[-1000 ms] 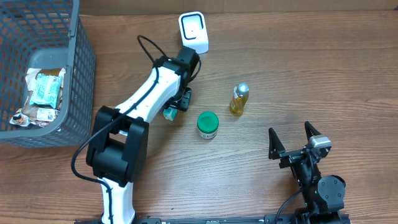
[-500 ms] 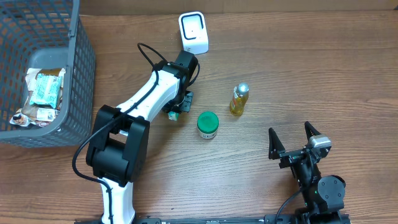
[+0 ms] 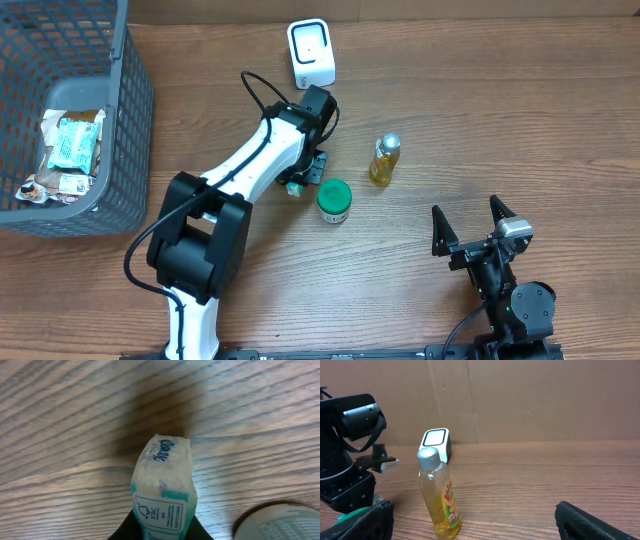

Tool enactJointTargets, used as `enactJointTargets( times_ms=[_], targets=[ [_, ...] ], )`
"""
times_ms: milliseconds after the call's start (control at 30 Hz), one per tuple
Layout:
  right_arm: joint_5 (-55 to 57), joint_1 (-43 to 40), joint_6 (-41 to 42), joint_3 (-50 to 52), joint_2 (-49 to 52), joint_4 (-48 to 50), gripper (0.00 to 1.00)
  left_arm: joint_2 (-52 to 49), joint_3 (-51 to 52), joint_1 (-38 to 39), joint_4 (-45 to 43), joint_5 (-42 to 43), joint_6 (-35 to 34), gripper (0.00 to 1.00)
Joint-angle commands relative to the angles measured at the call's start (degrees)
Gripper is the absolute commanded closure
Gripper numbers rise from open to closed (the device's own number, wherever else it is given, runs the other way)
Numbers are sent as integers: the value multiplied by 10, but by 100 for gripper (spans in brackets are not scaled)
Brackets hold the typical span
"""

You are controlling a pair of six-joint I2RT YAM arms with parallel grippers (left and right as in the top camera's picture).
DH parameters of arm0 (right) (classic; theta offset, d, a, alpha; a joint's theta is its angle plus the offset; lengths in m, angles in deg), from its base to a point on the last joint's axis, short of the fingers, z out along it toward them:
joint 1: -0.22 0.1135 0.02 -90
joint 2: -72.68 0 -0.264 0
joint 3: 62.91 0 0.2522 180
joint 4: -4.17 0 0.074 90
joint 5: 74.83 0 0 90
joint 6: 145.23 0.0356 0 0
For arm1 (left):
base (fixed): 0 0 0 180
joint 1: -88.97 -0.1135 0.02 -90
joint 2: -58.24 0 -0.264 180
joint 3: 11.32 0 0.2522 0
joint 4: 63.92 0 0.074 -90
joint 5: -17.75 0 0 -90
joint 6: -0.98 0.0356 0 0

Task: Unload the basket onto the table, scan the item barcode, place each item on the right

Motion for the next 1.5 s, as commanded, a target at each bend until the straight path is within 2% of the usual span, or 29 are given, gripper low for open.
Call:
enactJointTargets(
  times_ms=[0,333,533,767,967,1167,1333,1467],
  targets=[
    [3,-2,-1,6,-5,1,0,3,-16,7,-4,7,-27,85],
    [3,-2,-1,6,-5,1,0,3,-16,12,-8,7,-54,82],
    [3,-2,-1,6,-5,1,0,3,-16,12,-7,7,-54,77],
    [3,-2,-1,6,-5,1,0,3,-16,12,-7,7,-54,77],
    [3,-2,-1,6,-5,1,0,3,-16,12,-5,7,-52,68],
    [3,-2,-1,6,-5,1,0,3,-16,11,-2,7,-50,48],
    [3,-2,-1,6,-5,1,0,5,-31,7,7,4,-37,43],
    [3,-2,-1,6,-5,1,0,8,-91,-3,56,3,-37,43]
  ],
)
